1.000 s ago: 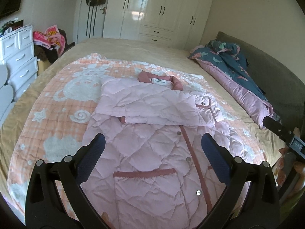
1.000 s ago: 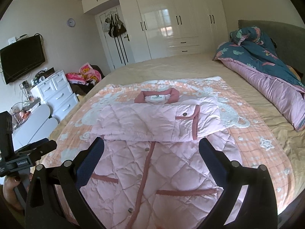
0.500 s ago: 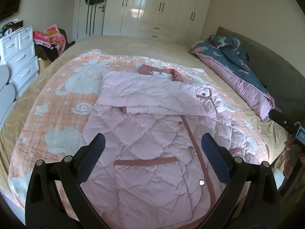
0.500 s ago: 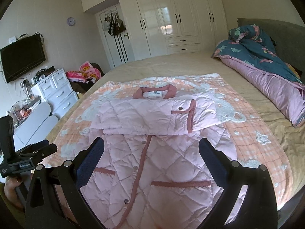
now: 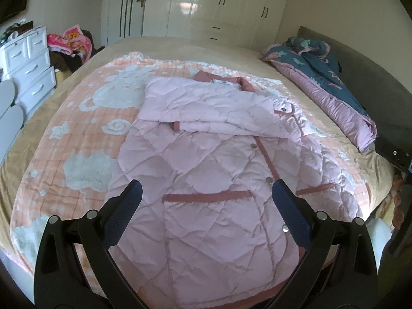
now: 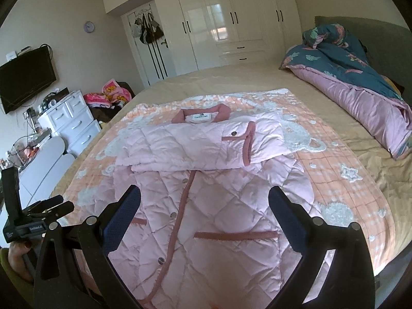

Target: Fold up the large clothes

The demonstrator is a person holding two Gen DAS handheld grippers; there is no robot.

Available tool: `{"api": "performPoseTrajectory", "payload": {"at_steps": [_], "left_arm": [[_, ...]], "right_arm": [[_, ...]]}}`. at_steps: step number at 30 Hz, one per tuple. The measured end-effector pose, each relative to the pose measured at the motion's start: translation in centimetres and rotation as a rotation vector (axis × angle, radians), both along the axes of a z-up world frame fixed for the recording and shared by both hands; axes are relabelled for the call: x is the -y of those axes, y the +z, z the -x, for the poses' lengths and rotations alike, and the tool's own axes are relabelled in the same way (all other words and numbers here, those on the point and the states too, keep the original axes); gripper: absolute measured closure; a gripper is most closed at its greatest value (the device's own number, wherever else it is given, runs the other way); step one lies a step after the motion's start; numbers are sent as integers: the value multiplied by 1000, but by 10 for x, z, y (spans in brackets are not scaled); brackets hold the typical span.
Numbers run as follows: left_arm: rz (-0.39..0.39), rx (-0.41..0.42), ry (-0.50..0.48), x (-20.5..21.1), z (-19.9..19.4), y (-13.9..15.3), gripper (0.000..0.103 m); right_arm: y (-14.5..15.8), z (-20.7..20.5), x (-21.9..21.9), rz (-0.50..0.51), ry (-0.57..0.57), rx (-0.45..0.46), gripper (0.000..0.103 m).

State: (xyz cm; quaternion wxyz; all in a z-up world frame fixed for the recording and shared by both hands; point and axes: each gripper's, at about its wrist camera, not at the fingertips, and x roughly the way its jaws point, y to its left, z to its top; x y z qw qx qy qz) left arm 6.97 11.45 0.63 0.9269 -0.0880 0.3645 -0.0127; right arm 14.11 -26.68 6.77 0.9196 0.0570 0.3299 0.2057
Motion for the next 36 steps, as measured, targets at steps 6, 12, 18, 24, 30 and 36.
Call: {"api": "performPoseTrajectory", "payload": {"at_steps": [6, 12, 18, 24, 30, 36], "left_arm": [[-9, -19, 9, -6, 3, -10, 8], [-15, -48, 22, -12, 7, -22, 8], [-19, -73, 39, -21, 13, -34, 8], [-35, -115, 48, -29, 19, -51, 8], [-24, -159, 74, -40, 23, -67, 8], [-6, -184, 94, -51, 26, -75, 8]], "right_arm": [[-9, -2, 4, 9, -4, -19, 4], [-23, -3, 11, 24, -10, -51, 4], [-39, -5, 24, 38, -31, -91, 4], [-57, -5, 42, 57, -64, -133, 4], [-74, -2, 66, 73, -105, -174, 4], [-88, 2, 85, 92, -133, -203, 4]]}}
